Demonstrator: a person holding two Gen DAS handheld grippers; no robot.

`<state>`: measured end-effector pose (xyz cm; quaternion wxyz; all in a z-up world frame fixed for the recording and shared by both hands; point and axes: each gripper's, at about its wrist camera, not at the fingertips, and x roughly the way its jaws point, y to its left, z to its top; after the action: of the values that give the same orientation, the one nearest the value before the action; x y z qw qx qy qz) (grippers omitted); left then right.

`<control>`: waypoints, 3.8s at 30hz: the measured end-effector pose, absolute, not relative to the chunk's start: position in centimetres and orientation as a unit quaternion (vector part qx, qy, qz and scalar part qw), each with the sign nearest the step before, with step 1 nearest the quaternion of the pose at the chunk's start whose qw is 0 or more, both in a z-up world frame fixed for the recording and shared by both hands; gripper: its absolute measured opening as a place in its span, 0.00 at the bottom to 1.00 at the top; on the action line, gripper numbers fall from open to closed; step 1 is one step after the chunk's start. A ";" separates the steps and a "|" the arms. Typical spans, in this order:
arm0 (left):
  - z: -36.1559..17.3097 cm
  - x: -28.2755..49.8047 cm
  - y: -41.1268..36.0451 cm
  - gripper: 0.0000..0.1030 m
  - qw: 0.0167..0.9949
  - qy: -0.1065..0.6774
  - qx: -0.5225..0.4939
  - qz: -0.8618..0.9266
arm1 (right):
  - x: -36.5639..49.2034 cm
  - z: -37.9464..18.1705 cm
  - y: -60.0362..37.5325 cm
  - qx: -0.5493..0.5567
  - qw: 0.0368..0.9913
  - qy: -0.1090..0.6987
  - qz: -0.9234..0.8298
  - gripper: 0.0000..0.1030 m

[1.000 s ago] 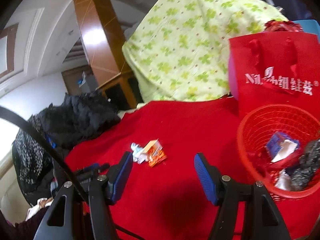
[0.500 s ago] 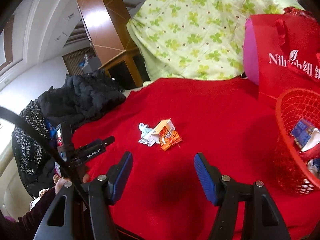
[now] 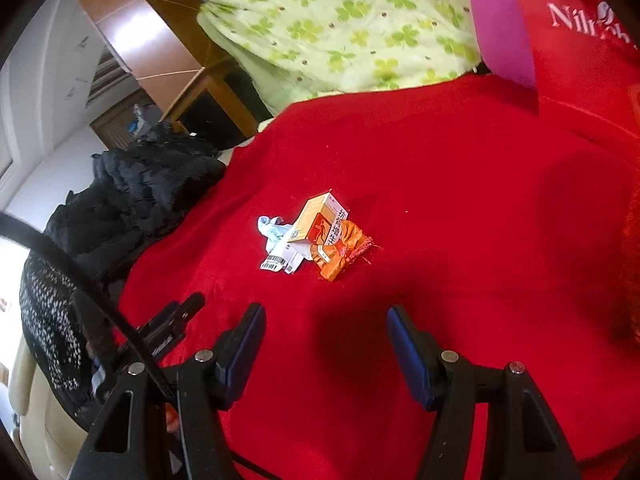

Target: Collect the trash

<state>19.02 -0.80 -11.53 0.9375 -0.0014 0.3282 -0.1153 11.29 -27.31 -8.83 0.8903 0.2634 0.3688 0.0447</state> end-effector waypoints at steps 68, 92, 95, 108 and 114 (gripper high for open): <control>-5.3 13.0 -5.7 0.13 0.929 0.307 -0.053 -0.199 | 6.1 -4.5 -29.4 0.263 0.915 0.305 0.031 0.28; 1.1 5.0 -8.5 0.13 0.962 0.218 0.071 -0.148 | -1.3 -0.2 -28.9 0.246 0.938 0.233 0.075 0.28; 1.0 4.8 -8.8 0.13 0.962 0.217 0.080 -0.144 | -1.6 -0.4 -29.3 0.248 0.938 0.230 0.073 0.28; 1.0 3.7 -11.3 0.13 0.962 0.204 0.115 -0.142 | -3.1 -0.4 -31.1 0.257 0.941 0.213 0.057 0.28; 1.0 3.5 -11.8 0.13 0.961 0.202 0.122 -0.142 | -3.5 -0.6 -31.5 0.261 0.941 0.211 0.055 0.28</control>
<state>3.48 -11.81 1.05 0.9613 0.1217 0.2023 -0.1417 -3.48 -31.48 -0.59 0.9406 0.2607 0.2107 0.0550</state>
